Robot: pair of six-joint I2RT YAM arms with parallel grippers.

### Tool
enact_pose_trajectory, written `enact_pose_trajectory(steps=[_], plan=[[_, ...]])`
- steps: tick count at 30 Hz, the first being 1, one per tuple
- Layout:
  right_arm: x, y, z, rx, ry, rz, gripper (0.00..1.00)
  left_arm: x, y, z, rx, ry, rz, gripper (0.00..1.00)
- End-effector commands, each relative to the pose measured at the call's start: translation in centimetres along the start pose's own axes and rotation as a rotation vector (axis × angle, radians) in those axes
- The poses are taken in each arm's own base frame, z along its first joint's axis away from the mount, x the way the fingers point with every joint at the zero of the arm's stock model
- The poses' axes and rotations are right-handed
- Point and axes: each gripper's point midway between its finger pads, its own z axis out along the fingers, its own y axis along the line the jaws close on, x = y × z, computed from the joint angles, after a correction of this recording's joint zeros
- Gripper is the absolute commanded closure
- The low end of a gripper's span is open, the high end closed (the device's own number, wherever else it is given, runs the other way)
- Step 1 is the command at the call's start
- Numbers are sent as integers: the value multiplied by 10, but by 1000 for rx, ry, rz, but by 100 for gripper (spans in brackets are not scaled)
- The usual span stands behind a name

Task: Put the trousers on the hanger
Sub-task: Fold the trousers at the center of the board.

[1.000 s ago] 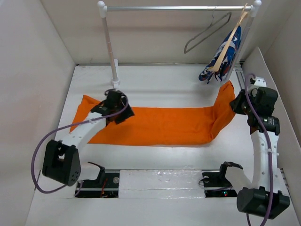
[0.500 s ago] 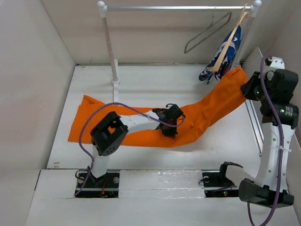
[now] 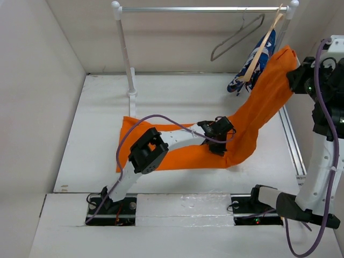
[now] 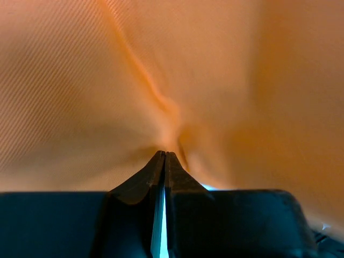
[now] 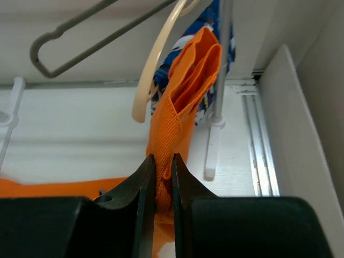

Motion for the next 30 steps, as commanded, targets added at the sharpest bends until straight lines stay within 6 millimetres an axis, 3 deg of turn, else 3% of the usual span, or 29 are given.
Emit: enact_pose_trajectory(steps=[1, 3, 4, 6, 7, 8, 9, 10, 11, 12, 14, 15, 16, 17, 19, 20, 22, 23, 24, 25, 26, 27, 28, 29, 30], plan=[[-18, 29, 10, -124, -100, -47, 100, -29, -26, -67, 16, -114, 36, 100], [-13, 41, 10, -159, -96, -53, 100, -41, -6, -95, -23, -179, 25, 100], [-8, 60, 11, -227, -91, -53, 100, -53, 12, -127, -47, -267, 4, 100], [-8, 81, 10, -293, -97, -44, 100, -63, 37, -159, -73, -342, -37, 100], [-2, 92, 13, -323, -85, -48, 100, -62, 58, -186, -89, -391, -75, 100], [-2, 117, 11, -378, -85, -10, 100, -78, 88, -203, -116, -436, -142, 100], [-1, 129, 10, -403, -83, -4, 100, -82, 107, -218, -127, -467, -187, 100], [1, 141, 13, -426, -75, 2, 100, -87, 119, -253, -91, -530, -229, 100], [1, 163, 10, -462, -76, 5, 100, -81, 149, -252, -125, -526, -268, 100], [0, 175, 9, -484, -79, 4, 100, -95, 187, -275, -156, -593, -350, 100], [-4, 197, 15, -500, -80, 7, 100, -90, 225, -306, -170, -662, -411, 100], [-2, 220, 9, -555, -76, 1, 100, -91, 241, -318, -175, -690, -439, 100], [0, 234, 8, -589, -68, -2, 100, -94, 264, -344, -162, -748, -496, 100], [-1, 244, 19, -560, -69, -2, 100, -88, 280, -346, -184, -746, -524, 100], [7, 280, 15, -635, -56, -14, 100, -85, 306, -370, -207, -807, -582, 100], [14, 297, 24, -646, -46, -18, 100, -82, 314, -372, -223, -813, -600, 100], [19, 331, 20, -710, -43, -24, 100, -78, 324, -381, -240, -840, -625, 100], [35, 354, 28, -739, -14, -42, 100, -77, 332, -386, -254, -855, -652, 100], [35, 367, 26, -763, -15, -41, 100, -76, 333, -388, -261, -861, -662, 100], [51, 396, 25, -805, 18, -63, 100, -76, 336, -396, -287, -889, -673, 100], [52, 403, 17, -827, 16, -66, 100, -74, 339, -399, -307, -901, -679, 100], [72, 424, 23, -839, 50, -89, 100, -74, 346, -406, -343, -928, -696, 100], [79, 438, 21, -856, 54, -95, 100, -74, 348, -415, -373, -950, -697, 100], [85, 462, 6, -913, 46, -90, 100, -72, 355, -422, -405, -967, -712, 99], [112, 484, 10, -935, 89, -111, 100, -71, 363, -432, -437, -989, -734, 98]])
